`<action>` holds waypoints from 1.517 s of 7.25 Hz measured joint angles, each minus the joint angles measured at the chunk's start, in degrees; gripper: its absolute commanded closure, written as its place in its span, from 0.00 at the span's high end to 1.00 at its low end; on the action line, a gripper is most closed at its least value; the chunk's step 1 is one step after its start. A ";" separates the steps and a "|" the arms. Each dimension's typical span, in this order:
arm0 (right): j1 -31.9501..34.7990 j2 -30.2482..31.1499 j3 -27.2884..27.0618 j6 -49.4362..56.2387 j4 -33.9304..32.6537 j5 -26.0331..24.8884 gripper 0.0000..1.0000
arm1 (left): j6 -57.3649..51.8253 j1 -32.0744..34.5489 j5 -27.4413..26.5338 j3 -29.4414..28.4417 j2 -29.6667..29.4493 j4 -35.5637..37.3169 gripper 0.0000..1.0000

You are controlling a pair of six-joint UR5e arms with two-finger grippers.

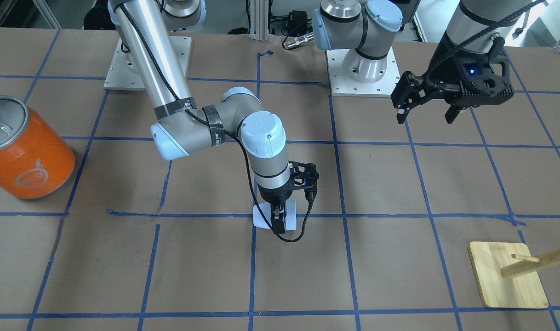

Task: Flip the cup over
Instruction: 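Carry the cup with the right gripper toward the table center and tilt it, then release the cup on its side and raise the right gripper away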

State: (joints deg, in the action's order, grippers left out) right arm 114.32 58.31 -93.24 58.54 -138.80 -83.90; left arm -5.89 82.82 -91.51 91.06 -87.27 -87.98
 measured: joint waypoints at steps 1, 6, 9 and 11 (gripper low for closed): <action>-0.64 1.77 0.20 -3.58 1.37 1.09 1.00 | 0.00 -0.02 0.01 0.00 0.00 0.00 1.00; -10.72 19.47 0.62 -18.98 21.69 2.20 1.00 | -0.02 -0.28 0.53 0.06 -0.14 -0.10 1.00; -19.58 27.54 3.45 -22.55 38.90 1.00 1.00 | 0.46 -0.26 0.68 0.49 -0.76 -0.11 1.00; -21.91 30.59 3.89 -28.48 44.22 -4.50 1.00 | 0.53 -0.49 1.53 1.25 -2.05 2.37 1.00</action>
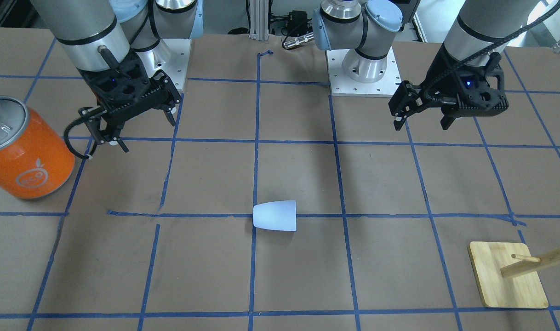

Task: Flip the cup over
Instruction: 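Reach the left gripper toward the lying cup's open rim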

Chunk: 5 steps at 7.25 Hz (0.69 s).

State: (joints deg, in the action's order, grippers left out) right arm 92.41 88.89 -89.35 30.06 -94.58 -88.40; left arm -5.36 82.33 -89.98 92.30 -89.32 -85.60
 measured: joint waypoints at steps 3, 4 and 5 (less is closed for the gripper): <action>-0.57 1.44 0.10 -12.76 2.43 -2.16 0.99 | 1.09 0.07 10.68 4.02 -5.80 11.07 1.00; -0.64 1.55 0.14 -16.88 2.52 -1.91 1.00 | 2.27 0.29 15.06 6.86 -8.20 17.11 1.00; -0.69 1.62 0.16 -20.91 2.46 -1.67 1.00 | 3.74 0.55 19.42 9.30 -10.32 21.55 1.00</action>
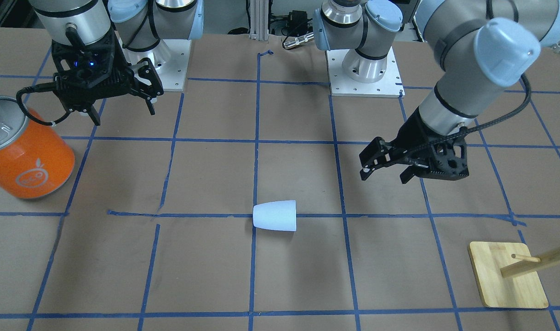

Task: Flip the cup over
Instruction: 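Reach the left gripper toward the lying cup's open rim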

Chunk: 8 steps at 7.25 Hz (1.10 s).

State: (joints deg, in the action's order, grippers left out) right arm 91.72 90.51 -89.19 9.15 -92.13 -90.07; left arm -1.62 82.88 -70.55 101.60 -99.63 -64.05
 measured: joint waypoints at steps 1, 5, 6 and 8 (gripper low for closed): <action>-0.03 0.08 -0.01 -4.06 -0.25 0.24 1.00 | 1.24 0.62 2.94 1.44 -2.02 2.72 1.00; -0.05 0.40 -0.21 -16.82 -0.46 0.28 1.00 | 6.41 6.39 5.48 2.49 -10.23 10.74 1.00; -0.05 0.48 -0.21 -17.25 -0.41 0.21 1.00 | 6.65 6.91 6.25 2.52 -11.79 11.28 1.00; -0.11 0.39 -0.20 -17.32 -0.40 0.18 1.00 | 6.97 7.41 7.77 2.55 -13.75 11.49 1.00</action>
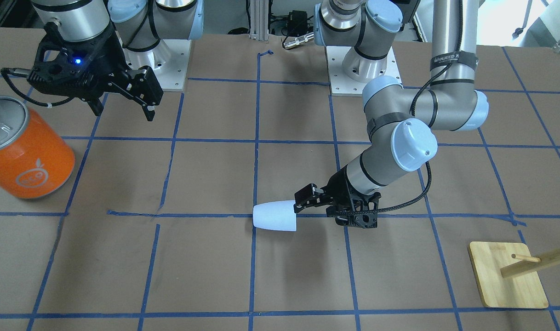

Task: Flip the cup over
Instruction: 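Reach the left gripper toward the lying cup's open rim, then grasp the cup rim with the left gripper and lift it upright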

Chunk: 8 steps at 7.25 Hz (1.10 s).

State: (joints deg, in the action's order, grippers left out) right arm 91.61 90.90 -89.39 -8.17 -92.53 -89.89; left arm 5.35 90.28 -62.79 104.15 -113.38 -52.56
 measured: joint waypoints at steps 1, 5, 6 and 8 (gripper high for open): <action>-0.11 -0.03 0.00 0.05 -0.01 -0.30 1.00 | 0.54 0.86 0.18 -0.03 -0.49 0.03 1.00; -0.38 0.20 -0.01 0.09 0.68 -0.94 1.00 | 1.74 3.71 2.16 -0.16 -2.00 0.04 0.76; -0.38 0.23 -0.05 0.09 0.73 -0.97 1.00 | 1.76 3.79 2.77 -0.17 -2.43 0.05 0.45; -0.38 0.23 -0.11 0.14 0.77 -0.91 1.00 | 1.80 3.84 3.66 -0.44 -2.76 0.01 0.00</action>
State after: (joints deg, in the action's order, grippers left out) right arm 91.23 91.14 -89.50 -8.03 -91.76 -90.80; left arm 7.14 94.12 -59.12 103.70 -116.14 -52.55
